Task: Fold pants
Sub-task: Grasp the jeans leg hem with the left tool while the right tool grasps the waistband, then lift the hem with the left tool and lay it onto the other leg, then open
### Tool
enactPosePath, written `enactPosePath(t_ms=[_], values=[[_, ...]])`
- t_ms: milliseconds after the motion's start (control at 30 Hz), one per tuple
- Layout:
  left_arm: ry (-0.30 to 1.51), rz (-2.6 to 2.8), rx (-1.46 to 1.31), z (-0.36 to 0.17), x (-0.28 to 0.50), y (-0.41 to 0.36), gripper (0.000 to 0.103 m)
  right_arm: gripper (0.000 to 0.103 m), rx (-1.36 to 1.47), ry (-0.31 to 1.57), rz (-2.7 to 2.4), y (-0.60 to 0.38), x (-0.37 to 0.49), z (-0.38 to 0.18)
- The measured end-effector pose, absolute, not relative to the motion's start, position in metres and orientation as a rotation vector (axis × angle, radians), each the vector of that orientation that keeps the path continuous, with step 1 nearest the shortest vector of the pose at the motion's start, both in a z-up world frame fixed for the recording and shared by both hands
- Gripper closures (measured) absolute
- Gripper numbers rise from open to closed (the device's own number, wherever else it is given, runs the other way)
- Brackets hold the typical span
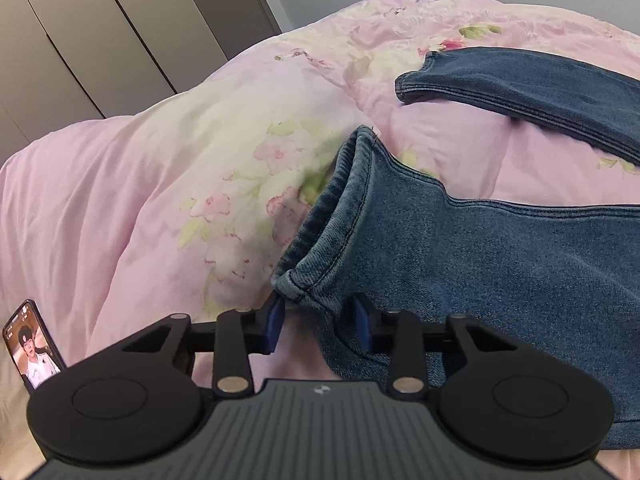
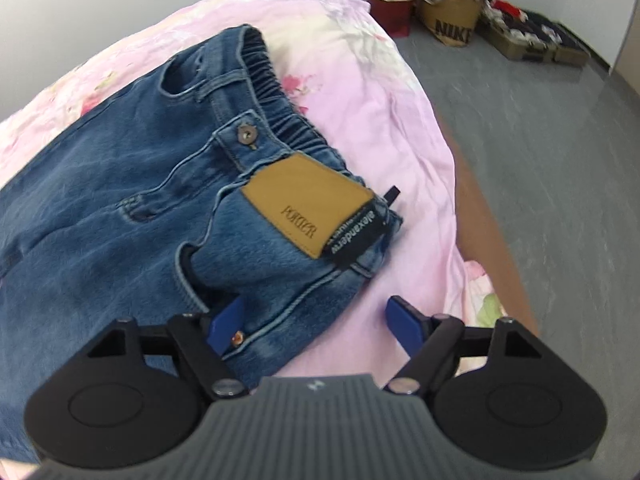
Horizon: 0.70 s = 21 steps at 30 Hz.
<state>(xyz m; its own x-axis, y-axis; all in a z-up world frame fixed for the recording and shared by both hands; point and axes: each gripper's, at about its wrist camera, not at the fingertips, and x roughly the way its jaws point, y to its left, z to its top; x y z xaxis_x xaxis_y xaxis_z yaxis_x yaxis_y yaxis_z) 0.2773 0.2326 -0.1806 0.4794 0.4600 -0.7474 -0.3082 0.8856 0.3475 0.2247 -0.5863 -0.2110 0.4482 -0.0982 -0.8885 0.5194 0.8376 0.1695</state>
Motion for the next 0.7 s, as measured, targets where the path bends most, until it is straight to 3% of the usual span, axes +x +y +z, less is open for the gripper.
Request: enactPosePath(t_ms=[67, 133, 200, 300, 500, 700], values=[[0.976, 0.447, 0.112, -0.178, 0.278, 0.236, 0.082, 0.047, 0.442, 1.037, -0.378, -0.583, 0.227, -0.211], [0.977, 0.453, 0.073, -0.176, 0.278, 0.240, 0.083, 0.054, 0.375, 1.036, -0.378, -0.576, 0.228, -0.207], [0.974, 0.449, 0.042, -0.173, 0.277, 0.243, 0.086, 0.069, 0.328, 1.028, -0.383, -0.573, 0.227, -0.202], [0.976, 0.458, 0.048, -0.168, 0.274, 0.241, 0.088, 0.080, 0.337, 1.009, -0.374, -0.575, 0.220, -0.193], [0.991, 0.468, 0.042, -0.152, 0.267, 0.251, 0.089, 0.088, 0.276, 0.985, -0.373, -0.572, 0.210, -0.172], [1.057, 0.465, 0.020, -0.175, 0.270, 0.264, 0.088, 0.089, 0.232, 1.057, -0.389, -0.574, 0.215, -0.196]])
